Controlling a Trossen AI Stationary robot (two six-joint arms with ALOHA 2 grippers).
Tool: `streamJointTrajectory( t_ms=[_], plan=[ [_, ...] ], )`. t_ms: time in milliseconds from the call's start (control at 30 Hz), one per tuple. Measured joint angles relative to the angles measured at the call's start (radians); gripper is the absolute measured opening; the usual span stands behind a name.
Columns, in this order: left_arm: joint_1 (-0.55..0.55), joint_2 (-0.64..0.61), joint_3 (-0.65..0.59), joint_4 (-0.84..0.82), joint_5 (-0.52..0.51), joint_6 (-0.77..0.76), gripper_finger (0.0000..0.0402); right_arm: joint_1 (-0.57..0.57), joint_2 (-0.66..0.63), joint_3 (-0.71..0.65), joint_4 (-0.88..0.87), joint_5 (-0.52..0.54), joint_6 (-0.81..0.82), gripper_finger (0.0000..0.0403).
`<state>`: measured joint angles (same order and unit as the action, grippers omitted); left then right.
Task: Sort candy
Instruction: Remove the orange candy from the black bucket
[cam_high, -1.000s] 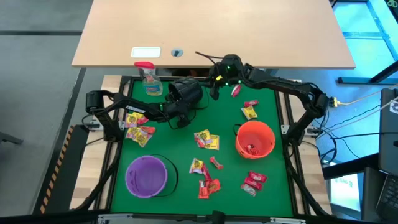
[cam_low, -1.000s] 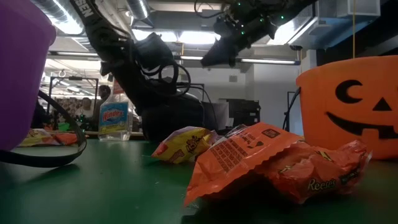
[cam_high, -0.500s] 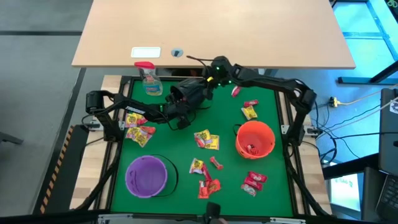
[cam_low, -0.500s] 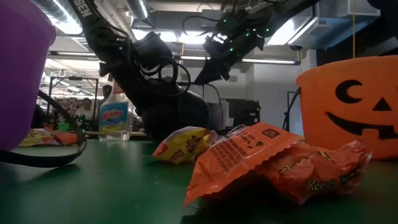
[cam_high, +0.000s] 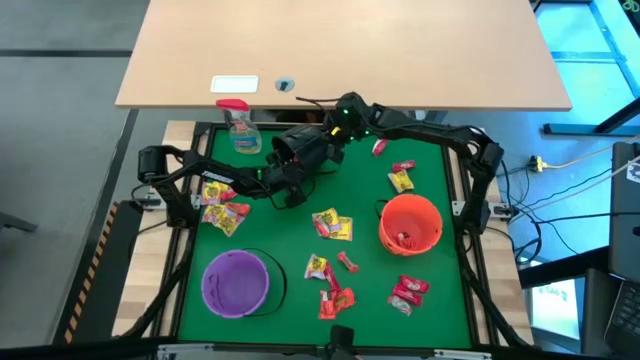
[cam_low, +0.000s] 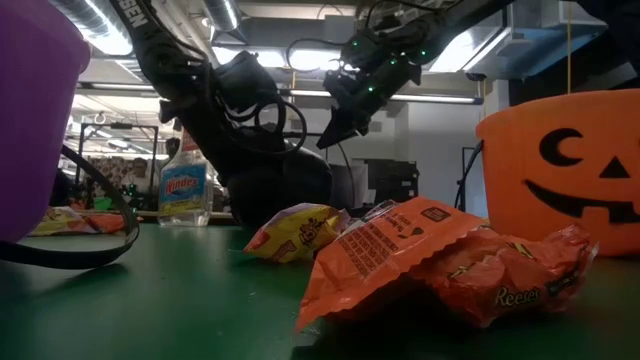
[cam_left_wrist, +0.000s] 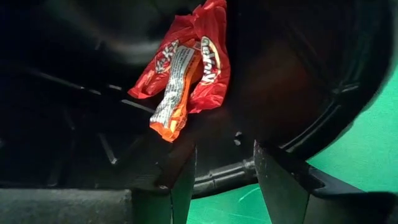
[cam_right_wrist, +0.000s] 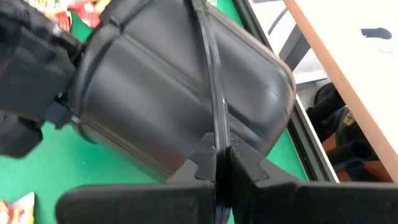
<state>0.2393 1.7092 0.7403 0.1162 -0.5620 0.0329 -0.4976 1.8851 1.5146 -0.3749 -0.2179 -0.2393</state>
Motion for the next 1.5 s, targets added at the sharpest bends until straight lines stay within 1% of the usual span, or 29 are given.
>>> streamJointTrajectory(
  t_ms=[67, 200, 267, 333, 467, 533, 633, 733, 833, 967, 1067, 1167, 1267, 1400, 1500],
  plan=[
    [0.003, 0.0, 0.0, 0.0, -0.002, 0.003, 0.0153, 0.0, 0.0, 0.0, -0.005, 0.001, -0.002, 0.0017],
    [0.01, 0.0, 0.0, -0.002, -0.003, 0.013, 0.0153, 0.001, 0.0, 0.0, -0.014, 0.001, 0.0, 0.0008],
    [0.01, 0.0, 0.0, -0.002, 0.004, 0.021, 0.0153, 0.001, 0.0, 0.0, -0.013, 0.001, 0.017, 0.0015],
    [0.007, 0.0, 0.0, -0.002, 0.009, 0.022, 0.0153, 0.001, 0.0, 0.0, -0.01, 0.015, 0.022, 0.0037],
    [-0.01, 0.0, 0.0, 0.032, 0.057, 0.022, 0.0153, 0.001, -0.003, 0.0, -0.014, 0.09, 0.023, 0.0098],
    [-0.025, 0.0, 0.0, 0.058, 0.063, 0.022, 0.0153, 0.001, -0.013, 0.0, -0.02, 0.127, 0.023, 0.0124],
    [-0.046, 0.0, 0.0, 0.098, 0.066, 0.029, 0.0153, 0.001, -0.044, 0.0, -0.027, 0.14, 0.024, 0.0154],
    [-0.062, 0.0, 0.0, 0.11, 0.066, 0.053, 0.0153, 0.004, -0.084, 0.0, -0.032, 0.14, 0.025, 0.0171],
    [-0.07, 0.0, 0.0, 0.077, 0.04, 0.057, 0.0153, 0.023, -0.124, 0.0, -0.034, 0.146, 0.03, 0.0178],
    [-0.075, 0.0, 0.0, 0.042, 0.028, 0.026, 0.0153, 0.095, -0.144, 0.0, -0.025, 0.157, 0.03, 0.0179],
    [-0.091, 0.0, 0.0, 0.052, 0.028, 0.022, 0.0153, 0.169, -0.136, -0.001, -0.019, 0.208, 0.02, 0.0179],
    [-0.115, 0.0, 0.0, 0.08, 0.03, 0.029, 0.0153, 0.235, -0.117, -0.001, -0.005, 0.299, -0.004, 0.0179],
    [-0.147, 0.0, 0.0, 0.042, 0.023, 0.039, 0.0153, 0.273, -0.111, -0.003, 0.006, 0.366, -0.003, 0.0179],
    [-0.194, 0.0, 0.0, -0.067, -0.046, -0.009, 0.0153, 0.295, -0.113, -0.002, 0.04, 0.429, 0.022, 0.0179],
    [-0.218, 0.0, 0.0, -0.108, -0.107, -0.052, 0.0153, 0.297, -0.101, -0.002, 0.062, 0.438, 0.028, 0.018]
  ],
)
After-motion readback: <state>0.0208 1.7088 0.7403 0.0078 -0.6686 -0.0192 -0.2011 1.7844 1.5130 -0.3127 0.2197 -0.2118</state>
